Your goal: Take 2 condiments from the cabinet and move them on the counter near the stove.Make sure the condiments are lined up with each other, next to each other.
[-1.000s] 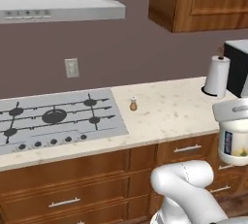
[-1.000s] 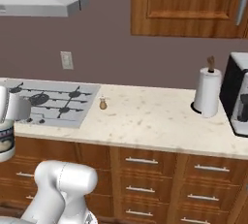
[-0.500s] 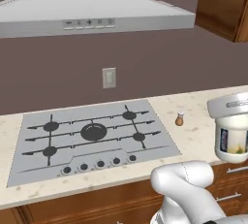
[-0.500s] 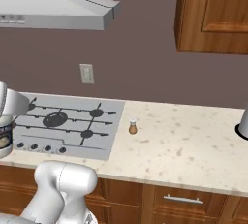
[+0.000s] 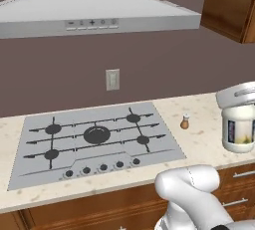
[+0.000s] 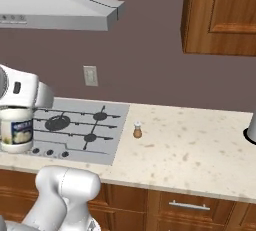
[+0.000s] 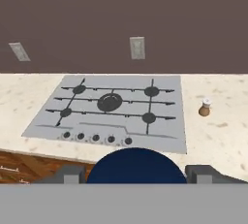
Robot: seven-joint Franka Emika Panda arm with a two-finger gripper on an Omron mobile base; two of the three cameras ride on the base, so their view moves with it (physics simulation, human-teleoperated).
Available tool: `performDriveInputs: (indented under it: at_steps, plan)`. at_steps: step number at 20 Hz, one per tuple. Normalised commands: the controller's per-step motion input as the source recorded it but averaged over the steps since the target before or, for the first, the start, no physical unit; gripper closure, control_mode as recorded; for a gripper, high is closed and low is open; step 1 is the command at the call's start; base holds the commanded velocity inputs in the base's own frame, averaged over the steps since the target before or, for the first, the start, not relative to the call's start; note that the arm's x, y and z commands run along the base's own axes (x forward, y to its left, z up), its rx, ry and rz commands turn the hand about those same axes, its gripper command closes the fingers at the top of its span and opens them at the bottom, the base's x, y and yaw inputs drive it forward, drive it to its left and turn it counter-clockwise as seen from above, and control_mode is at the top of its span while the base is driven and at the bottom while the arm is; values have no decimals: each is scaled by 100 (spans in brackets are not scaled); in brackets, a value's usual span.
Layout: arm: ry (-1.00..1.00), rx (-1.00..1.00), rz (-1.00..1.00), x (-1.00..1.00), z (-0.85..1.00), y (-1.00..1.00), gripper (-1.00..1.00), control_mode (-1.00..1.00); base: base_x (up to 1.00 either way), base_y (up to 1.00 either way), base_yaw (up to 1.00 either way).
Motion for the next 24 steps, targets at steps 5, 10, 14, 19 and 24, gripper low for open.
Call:
performDriveInputs:
  at_steps: [5,10,14,19,24]
  plan:
    - [0,0,29,79,-24,-86,100,-100,0,0,0]
    - [-6,0,32,52,-47,-92,100,-100,0,0,0]
    - [-12,0,27,51,-48,-55,100,-100,0,0,0]
    - [-11,1,21,51,-35,-18,100,-100,0,0,0]
    - [-15,6,14,20,-23,-5,100,-100,0,0,0]
